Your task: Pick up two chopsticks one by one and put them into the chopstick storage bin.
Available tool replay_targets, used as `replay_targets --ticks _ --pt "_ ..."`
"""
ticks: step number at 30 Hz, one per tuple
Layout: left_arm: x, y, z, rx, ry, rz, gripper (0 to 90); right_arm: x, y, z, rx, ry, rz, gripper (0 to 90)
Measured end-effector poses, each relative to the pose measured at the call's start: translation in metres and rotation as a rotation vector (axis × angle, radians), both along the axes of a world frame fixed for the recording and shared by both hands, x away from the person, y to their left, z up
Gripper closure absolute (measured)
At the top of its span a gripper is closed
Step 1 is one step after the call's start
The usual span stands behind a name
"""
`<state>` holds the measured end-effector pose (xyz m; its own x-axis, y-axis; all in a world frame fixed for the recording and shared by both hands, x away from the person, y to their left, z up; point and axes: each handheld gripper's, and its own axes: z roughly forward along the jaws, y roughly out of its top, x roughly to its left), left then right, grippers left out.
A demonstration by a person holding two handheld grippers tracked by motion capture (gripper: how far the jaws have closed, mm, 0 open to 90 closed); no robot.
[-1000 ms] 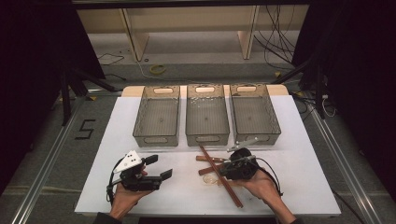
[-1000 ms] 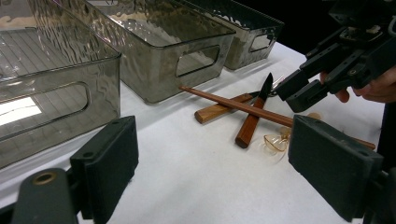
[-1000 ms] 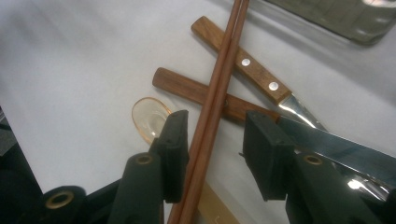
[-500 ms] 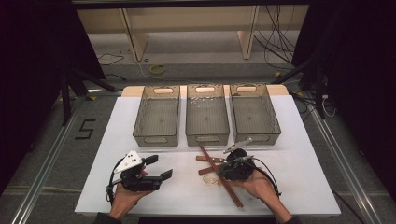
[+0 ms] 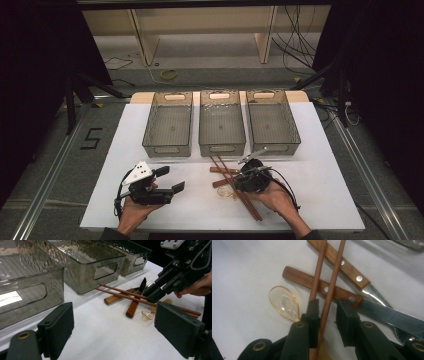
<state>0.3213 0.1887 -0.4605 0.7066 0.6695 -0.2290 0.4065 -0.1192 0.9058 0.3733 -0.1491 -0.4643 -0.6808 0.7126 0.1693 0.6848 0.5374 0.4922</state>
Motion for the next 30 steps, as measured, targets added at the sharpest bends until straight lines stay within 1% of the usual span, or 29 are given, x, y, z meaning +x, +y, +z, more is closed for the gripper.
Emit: replay_targets --ticks 4,6,11,15,20,26,30 --pt "-0.0002 -0.0005 0.0000 0.001 -0.001 -0.002 15.4 0.0025 0.0006 -0.0022 0.008 0.020 -0.007 74.2" --pt "-0.0001 -0.0003 0.0000 0.006 -0.002 -0.005 15.4 0.0025 0.0017 -0.0022 0.007 0.023 -0.008 75.8" --pt "-0.0001 -0.0004 -0.0001 0.001 0.000 -0.004 15.5 0.0037 0.0031 -0.0030 0.017 0.038 -0.016 78.9" --pt "-0.0001 -0.0002 0.0001 0.006 -0.002 -0.008 15.5 0.0039 0.0031 -0.0030 0.039 0.050 -0.025 82.4" --pt "-0.0002 -0.0006 0.0000 0.005 0.001 -0.010 15.5 0.0046 0.0022 -0.0038 0.061 0.065 -0.039 83.7" --pt "0.0001 -0.0007 -0.0003 0.005 0.005 -0.012 15.5 0.0032 0.0017 -0.0016 0.084 0.062 -0.046 84.9" --pt "0.0006 -0.0007 -0.0007 0.007 0.011 -0.014 15.5 0.0014 0.0006 0.0038 0.080 0.021 -0.045 85.2"
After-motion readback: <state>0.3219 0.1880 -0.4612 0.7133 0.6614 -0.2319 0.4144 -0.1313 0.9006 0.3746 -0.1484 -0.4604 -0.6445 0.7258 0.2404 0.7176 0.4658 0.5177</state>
